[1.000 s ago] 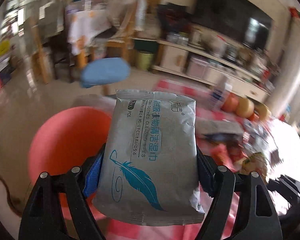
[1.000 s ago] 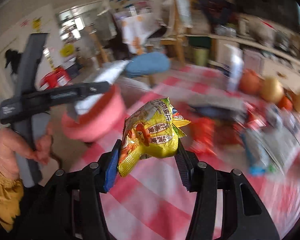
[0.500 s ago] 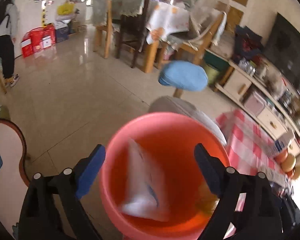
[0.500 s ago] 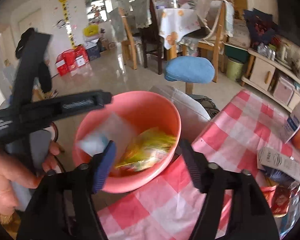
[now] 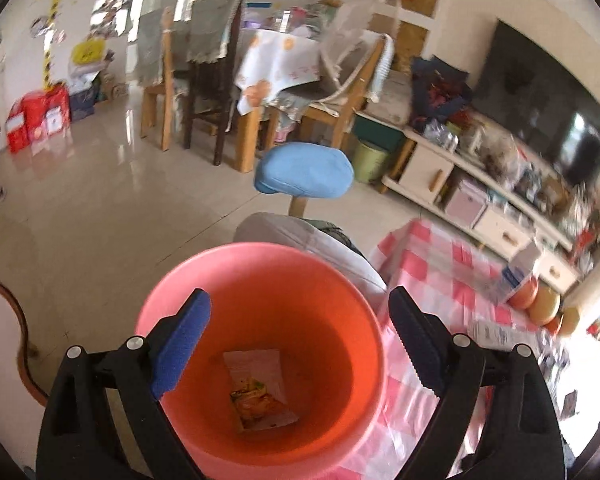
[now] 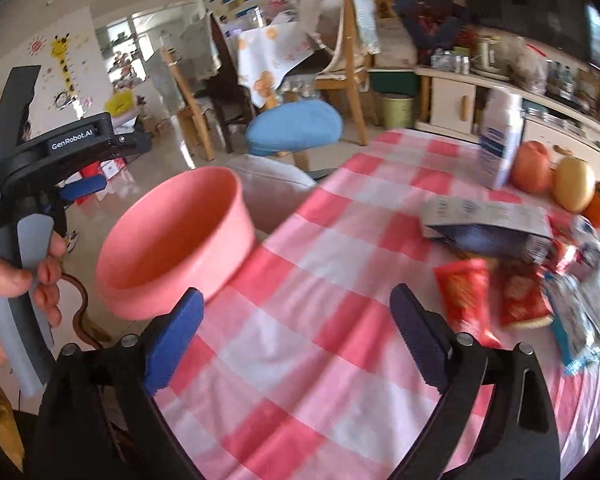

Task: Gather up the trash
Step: 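Move both open tools back over the table items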

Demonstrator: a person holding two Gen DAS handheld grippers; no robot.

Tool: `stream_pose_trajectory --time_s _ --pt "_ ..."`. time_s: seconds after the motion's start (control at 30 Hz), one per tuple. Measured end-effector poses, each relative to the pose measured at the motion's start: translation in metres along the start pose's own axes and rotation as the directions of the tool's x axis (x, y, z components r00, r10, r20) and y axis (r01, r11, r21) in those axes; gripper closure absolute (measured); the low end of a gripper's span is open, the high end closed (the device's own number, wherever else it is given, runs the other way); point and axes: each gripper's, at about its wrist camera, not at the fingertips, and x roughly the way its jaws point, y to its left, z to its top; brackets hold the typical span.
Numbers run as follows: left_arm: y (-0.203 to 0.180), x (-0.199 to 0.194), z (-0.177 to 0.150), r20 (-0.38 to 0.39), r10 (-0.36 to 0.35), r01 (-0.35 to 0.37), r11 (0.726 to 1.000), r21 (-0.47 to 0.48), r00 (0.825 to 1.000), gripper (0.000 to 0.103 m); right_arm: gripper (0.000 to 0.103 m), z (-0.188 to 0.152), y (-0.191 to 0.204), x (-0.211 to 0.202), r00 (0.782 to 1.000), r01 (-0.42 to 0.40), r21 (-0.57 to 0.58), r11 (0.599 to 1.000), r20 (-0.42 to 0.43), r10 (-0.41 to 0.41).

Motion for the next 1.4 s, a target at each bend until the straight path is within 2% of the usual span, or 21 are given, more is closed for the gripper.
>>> stream_pose_trajectory --time_s 0.1,0.33,0.53,0.9,1.23,1.4 --pt "-0.025 -0.003 -0.005 -0.014 0.014 -0.013 0.995 0.095 1.0 0.013 0.004 -0.012 -0.011 -0.017 1.0 0.014 0.0 1.0 0.023 -0.014" --pt "-0.07 -0.018 -0.014 0.007 -0.017 0.015 0.977 0.214 1.0 0.013 0.004 -0.036 -0.017 -0.046 0.999 0.054 -0.061 0.997 0.009 -0.053" --pt "-0.099 -0.033 -0.018 0.03 -0.069 0.06 0.966 0.253 0.997 0.013 0.004 -0.053 -0.03 -0.063 0.995 0.103 -0.062 0.993 0.001 -0.103" --pt "-0.142 -0.053 -0.028 0.083 -0.136 0.104 0.946 0.306 0.987 0.013 0.004 -0.062 -0.054 -0.088 0.995 0.092 0.002 0.996 0.025 -0.092" --pt "-0.189 -0.054 -0.046 0.065 -0.158 0.12 0.91 0.396 0.985 0.012 0.004 -0.071 -0.081 -0.095 0.996 0.089 0.052 0.995 -0.023 -0.088" --pt "-0.203 -0.057 -0.05 0.055 -0.187 0.149 0.899 0.413 0.981 0.012 0.004 -0.069 -0.101 -0.11 0.991 0.132 0.081 0.988 0.007 -0.133"
